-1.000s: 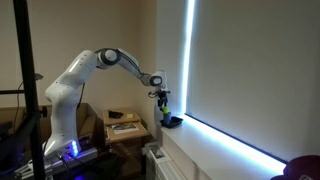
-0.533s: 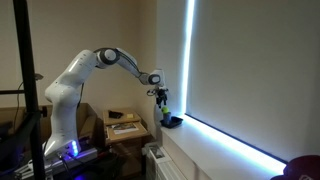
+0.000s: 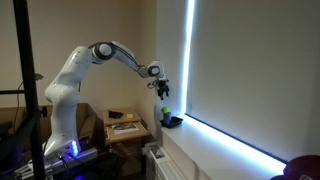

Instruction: Put the yellow ball on top of the can on the window sill, place the yellow ball on the nightstand

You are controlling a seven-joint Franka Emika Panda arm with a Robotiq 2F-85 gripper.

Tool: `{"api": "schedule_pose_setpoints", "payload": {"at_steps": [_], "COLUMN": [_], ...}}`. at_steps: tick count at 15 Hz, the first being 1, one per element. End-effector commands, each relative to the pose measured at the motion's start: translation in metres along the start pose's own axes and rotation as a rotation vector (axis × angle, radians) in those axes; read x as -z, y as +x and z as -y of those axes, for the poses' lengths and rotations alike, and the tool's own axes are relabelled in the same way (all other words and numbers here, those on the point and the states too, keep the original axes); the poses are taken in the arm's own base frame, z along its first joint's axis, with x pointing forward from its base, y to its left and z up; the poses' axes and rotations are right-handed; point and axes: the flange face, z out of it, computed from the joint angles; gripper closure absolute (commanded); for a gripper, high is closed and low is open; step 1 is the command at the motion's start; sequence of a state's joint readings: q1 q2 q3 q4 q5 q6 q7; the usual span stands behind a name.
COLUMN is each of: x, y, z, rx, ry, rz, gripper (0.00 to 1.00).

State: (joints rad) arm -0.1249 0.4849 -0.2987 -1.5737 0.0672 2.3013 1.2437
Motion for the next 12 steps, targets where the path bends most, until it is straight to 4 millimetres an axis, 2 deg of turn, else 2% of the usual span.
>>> {"api": "schedule_pose_setpoints", "payload": {"at_steps": [1,2,3,5,6,7,12], "x": [0.046,0.070,0.041,0.068,0.074,0.059,0.002], "y": [0.020,0.044,0.025,0.045,0.051,0.040,0.017], "z": [-0.021,-0.033,-0.009,-0.020,-0.025,-0.022,-0.013], "rx": [-0.033,-0.037,-0.035,-0.045,-0.048,-0.041,-0.025], "ry": [0.007,0.017,0.014,0.025,0.026,0.009,-0.026], "rz": [0.052,0.072,0.022,0.037,0.040,0.052,0.062], "gripper": [0.00,0.00,0.00,0.00,0.00,0.00,0.00]}}
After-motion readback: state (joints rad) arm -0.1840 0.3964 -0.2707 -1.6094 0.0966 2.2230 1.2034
